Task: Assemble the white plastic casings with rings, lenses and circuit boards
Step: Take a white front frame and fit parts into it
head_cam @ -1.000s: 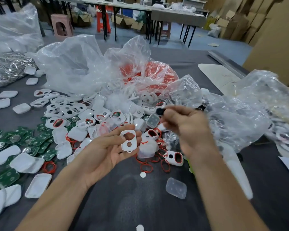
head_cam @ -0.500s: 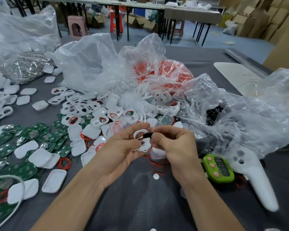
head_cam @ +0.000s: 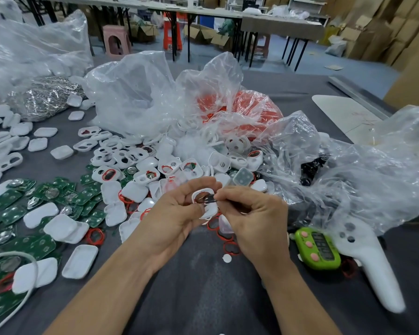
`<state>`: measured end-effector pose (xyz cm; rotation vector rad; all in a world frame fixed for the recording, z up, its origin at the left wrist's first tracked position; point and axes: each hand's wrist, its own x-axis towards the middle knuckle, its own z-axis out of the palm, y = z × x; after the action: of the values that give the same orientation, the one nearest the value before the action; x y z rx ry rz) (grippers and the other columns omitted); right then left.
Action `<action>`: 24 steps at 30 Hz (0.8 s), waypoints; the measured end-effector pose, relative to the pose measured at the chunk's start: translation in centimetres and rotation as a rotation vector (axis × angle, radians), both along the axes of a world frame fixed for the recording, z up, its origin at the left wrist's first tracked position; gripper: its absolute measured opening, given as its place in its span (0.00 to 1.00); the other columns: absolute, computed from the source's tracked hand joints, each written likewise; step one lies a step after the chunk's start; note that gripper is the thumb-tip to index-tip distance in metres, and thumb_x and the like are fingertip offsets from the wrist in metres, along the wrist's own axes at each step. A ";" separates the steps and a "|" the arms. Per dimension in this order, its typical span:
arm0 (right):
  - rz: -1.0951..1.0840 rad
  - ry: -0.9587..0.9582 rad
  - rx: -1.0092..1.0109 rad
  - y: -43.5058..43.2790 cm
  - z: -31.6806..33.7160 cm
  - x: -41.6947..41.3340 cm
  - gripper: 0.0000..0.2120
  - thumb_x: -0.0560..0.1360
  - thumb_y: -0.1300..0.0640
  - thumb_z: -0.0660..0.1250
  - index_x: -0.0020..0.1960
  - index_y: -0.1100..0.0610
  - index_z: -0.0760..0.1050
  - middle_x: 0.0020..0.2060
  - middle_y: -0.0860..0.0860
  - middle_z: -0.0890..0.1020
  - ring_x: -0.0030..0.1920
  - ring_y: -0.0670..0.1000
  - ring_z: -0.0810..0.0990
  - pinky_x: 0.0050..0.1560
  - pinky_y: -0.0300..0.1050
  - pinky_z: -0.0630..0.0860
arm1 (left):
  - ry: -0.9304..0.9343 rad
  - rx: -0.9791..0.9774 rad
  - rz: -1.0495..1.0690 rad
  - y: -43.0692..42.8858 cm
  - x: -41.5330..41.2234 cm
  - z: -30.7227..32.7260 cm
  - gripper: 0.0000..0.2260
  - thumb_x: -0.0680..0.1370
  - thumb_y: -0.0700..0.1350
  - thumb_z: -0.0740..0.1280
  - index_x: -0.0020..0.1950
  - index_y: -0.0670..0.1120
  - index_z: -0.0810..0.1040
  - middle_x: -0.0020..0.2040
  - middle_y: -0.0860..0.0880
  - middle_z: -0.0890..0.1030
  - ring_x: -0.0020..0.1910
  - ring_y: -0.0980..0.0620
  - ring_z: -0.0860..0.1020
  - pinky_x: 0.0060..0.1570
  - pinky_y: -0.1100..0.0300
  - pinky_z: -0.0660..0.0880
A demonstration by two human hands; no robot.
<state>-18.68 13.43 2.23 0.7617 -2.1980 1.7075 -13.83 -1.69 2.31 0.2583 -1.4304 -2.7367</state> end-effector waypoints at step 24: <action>-0.128 -0.467 -0.023 -1.9 0.2 1.0 0.10 0.70 0.60 0.73 0.40 0.44 0.85 0.28 0.49 0.84 0.30 0.50 0.85 0.35 0.47 0.82 | 0.073 -0.531 0.294 1.8 -0.2 -1.2 0.29 0.73 0.20 0.55 0.56 0.49 0.83 0.54 0.53 0.87 0.57 0.57 0.84 0.49 0.68 0.78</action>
<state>-17.71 11.55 2.45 0.2182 -2.4451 1.9947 -14.01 0.09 1.09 0.3063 -1.8529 -2.0315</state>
